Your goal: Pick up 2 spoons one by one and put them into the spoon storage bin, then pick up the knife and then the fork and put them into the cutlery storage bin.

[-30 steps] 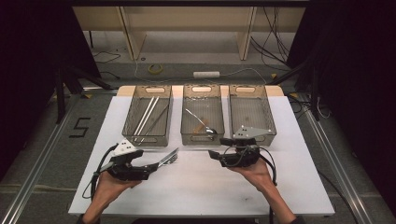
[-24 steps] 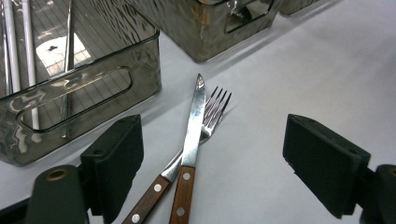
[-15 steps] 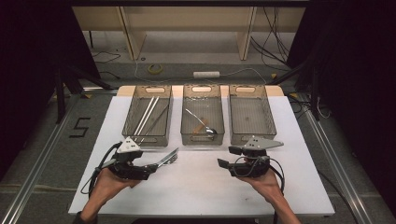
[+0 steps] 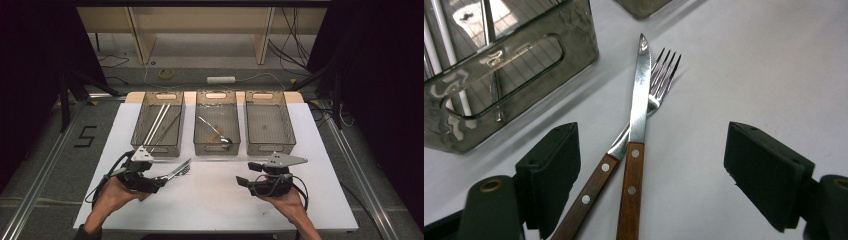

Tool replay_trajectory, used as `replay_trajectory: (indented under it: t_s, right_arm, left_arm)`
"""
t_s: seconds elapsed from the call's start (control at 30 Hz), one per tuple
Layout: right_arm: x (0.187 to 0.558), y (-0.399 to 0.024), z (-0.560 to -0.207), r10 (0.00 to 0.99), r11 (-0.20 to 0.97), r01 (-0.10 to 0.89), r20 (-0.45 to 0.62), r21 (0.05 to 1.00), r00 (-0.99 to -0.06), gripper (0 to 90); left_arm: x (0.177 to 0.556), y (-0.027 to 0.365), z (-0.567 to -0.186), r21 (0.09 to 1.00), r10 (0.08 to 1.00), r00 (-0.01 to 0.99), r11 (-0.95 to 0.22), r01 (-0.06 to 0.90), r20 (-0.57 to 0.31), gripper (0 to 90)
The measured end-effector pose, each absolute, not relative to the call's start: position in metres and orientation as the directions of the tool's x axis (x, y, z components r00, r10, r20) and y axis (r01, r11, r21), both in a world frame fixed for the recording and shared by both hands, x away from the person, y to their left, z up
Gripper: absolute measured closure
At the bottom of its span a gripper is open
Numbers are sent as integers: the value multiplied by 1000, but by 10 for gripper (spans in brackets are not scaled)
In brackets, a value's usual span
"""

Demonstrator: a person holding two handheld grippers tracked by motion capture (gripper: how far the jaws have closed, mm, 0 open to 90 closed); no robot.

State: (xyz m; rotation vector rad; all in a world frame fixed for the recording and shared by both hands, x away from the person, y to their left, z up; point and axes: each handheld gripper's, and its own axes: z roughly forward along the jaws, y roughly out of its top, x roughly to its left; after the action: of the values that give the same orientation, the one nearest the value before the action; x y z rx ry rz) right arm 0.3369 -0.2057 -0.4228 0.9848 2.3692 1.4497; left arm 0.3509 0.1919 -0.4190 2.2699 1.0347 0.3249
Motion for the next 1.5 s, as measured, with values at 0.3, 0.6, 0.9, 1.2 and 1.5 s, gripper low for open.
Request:
replay_trajectory:
  t_s: [0.3,0.6,0.9,1.2,1.5]
  right_arm:
    - [329,-210,-426,628,297,442,176,847,-758,323]
    - [326,-216,-429,631,277,448,191,850,-752,313]
    - [323,-216,-430,628,275,442,189,854,-755,304]
    - [320,-216,-430,624,279,444,190,852,-758,304]
    - [321,-216,-431,619,284,447,194,848,-761,304]
  left_arm:
    - [354,188,-426,540,741,671,-557,631,-21,240]
    - [356,187,-432,489,740,673,-580,651,-19,246]
    - [357,192,-438,439,739,673,-601,668,-12,259]
    - [357,194,-445,396,739,673,-612,685,-21,268]
    - [359,195,-453,354,744,668,-617,703,-27,308]
